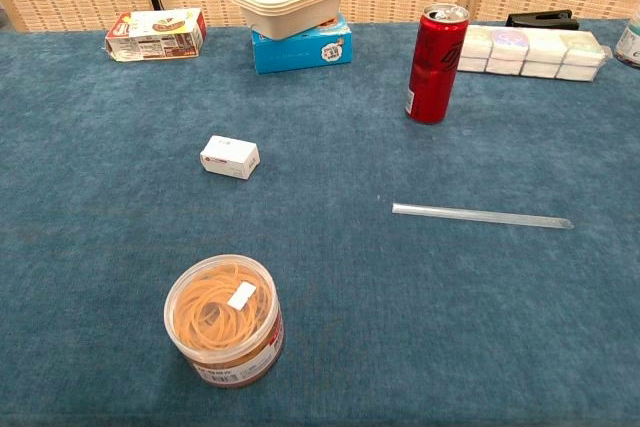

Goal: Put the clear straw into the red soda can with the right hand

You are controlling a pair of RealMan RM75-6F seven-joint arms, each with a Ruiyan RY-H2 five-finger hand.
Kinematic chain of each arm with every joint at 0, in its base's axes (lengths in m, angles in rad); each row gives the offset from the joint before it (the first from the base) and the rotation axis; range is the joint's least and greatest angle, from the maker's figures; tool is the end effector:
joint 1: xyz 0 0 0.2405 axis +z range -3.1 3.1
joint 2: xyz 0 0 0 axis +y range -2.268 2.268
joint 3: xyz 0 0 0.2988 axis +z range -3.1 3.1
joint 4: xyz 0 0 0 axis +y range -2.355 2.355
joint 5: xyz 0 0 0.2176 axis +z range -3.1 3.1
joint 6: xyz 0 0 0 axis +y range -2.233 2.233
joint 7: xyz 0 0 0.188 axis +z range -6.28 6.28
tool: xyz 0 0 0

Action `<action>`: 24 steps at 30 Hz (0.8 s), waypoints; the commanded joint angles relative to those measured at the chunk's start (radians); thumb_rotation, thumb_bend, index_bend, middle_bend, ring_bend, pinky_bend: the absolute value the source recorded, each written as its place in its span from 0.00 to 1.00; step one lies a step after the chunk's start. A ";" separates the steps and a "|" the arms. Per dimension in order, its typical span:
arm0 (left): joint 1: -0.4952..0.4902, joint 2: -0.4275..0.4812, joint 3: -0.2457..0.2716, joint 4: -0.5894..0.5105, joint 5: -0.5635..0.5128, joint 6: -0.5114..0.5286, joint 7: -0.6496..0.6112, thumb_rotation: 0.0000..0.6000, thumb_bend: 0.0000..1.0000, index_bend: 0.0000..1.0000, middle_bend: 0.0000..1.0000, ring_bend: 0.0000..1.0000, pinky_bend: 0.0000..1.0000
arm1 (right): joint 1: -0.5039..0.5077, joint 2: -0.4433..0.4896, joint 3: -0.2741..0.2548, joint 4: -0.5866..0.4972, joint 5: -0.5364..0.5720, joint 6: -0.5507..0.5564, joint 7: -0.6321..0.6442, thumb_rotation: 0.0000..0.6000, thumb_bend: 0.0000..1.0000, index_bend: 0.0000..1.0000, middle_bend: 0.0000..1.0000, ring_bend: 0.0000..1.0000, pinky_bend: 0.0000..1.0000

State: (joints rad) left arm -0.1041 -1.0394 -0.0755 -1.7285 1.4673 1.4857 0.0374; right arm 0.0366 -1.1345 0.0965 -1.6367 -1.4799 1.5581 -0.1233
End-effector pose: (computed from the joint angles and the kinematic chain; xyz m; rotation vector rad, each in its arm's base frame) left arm -0.3304 0.2390 0.1942 -1.3617 -0.8857 -0.9274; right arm -0.3505 -0.2206 0.1852 1.2998 -0.7943 0.8673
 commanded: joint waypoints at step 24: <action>-0.010 0.026 -0.019 -0.051 -0.002 0.007 -0.010 1.00 0.00 0.00 0.00 0.00 0.07 | 0.129 -0.045 -0.016 -0.102 -0.053 -0.195 -0.042 1.00 0.00 0.10 0.00 0.00 0.00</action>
State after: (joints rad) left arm -0.1122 -1.0178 -0.0920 -1.7686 1.4610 1.4893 0.0220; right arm 0.1364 -1.1691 0.0764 -1.7084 -1.5294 1.3985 -0.1317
